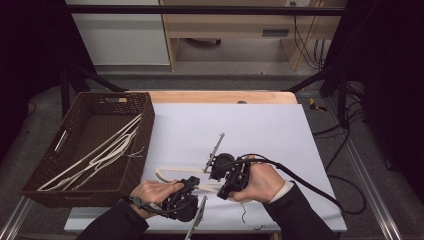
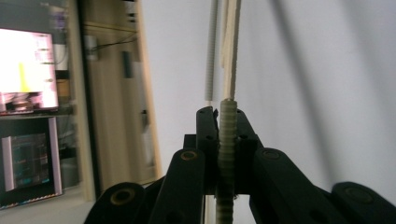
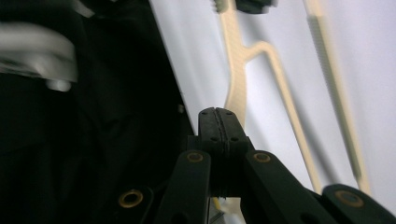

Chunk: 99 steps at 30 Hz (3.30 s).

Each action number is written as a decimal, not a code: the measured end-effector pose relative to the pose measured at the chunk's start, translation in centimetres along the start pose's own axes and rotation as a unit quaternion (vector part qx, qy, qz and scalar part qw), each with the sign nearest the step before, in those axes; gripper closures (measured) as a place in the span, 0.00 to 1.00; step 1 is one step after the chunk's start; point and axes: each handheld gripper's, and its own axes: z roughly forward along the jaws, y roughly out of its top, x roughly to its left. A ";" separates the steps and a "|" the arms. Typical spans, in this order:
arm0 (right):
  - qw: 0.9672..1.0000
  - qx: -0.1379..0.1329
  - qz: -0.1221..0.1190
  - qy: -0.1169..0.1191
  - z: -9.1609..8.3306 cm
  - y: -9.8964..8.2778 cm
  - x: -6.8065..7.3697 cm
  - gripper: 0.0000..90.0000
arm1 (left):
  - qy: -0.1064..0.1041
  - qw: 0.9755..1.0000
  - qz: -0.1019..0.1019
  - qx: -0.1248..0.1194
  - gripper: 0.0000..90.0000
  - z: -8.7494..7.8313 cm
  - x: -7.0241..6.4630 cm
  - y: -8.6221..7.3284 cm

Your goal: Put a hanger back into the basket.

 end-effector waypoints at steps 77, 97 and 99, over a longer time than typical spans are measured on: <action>0.849 -0.448 0.167 -0.223 2.0 -17.9 -8.2 0.06 | 0.027 0.848 -0.522 -0.086 0.95 -11.7 10.4 -24.5; 0.858 -0.437 0.164 -0.216 2.6 -17.1 -8.3 0.06 | 0.054 0.809 -0.586 -0.008 0.95 -11.9 2.4 -33.4; 0.858 -0.436 0.165 -0.215 2.7 -17.0 -8.3 0.06 | 0.056 0.810 -0.584 0.004 0.95 -11.5 1.9 -33.5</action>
